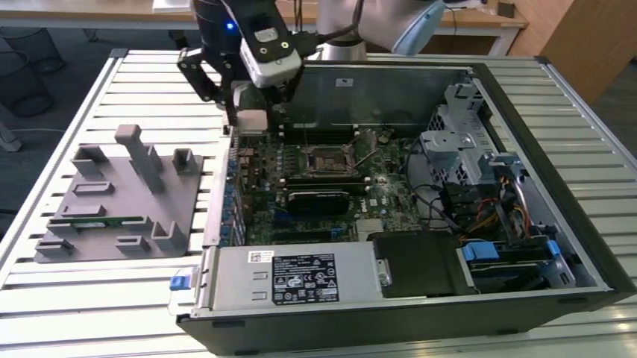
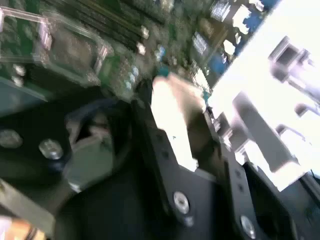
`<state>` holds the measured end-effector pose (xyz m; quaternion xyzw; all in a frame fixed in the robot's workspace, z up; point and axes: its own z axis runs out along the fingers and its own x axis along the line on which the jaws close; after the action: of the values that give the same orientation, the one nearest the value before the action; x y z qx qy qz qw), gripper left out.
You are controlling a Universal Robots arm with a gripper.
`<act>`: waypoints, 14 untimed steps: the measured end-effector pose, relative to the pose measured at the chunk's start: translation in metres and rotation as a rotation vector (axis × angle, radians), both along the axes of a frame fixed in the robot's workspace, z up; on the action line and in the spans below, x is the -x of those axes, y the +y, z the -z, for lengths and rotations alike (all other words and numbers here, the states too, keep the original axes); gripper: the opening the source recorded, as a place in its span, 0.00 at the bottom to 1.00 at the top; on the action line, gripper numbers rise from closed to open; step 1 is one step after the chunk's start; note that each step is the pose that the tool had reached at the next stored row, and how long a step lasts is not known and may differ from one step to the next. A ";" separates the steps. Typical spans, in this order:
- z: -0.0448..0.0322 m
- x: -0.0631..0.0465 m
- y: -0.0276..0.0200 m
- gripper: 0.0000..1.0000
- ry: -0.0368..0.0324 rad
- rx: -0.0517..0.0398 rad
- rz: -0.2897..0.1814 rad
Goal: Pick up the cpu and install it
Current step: 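Pick up the cpu and move it towards the insertion slot, then place the cpu into insertion slot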
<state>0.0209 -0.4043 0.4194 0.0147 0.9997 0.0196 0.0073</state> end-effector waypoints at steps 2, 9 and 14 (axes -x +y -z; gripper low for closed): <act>-0.0021 0.001 0.0000 0.53 0.0000 0.0000 0.000; -0.0020 0.003 0.0000 0.53 0.0000 0.0001 0.000; -0.0020 0.003 0.0000 0.53 0.0000 0.0001 0.000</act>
<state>0.0176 -0.4043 0.4214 0.0147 0.9997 0.0196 0.0073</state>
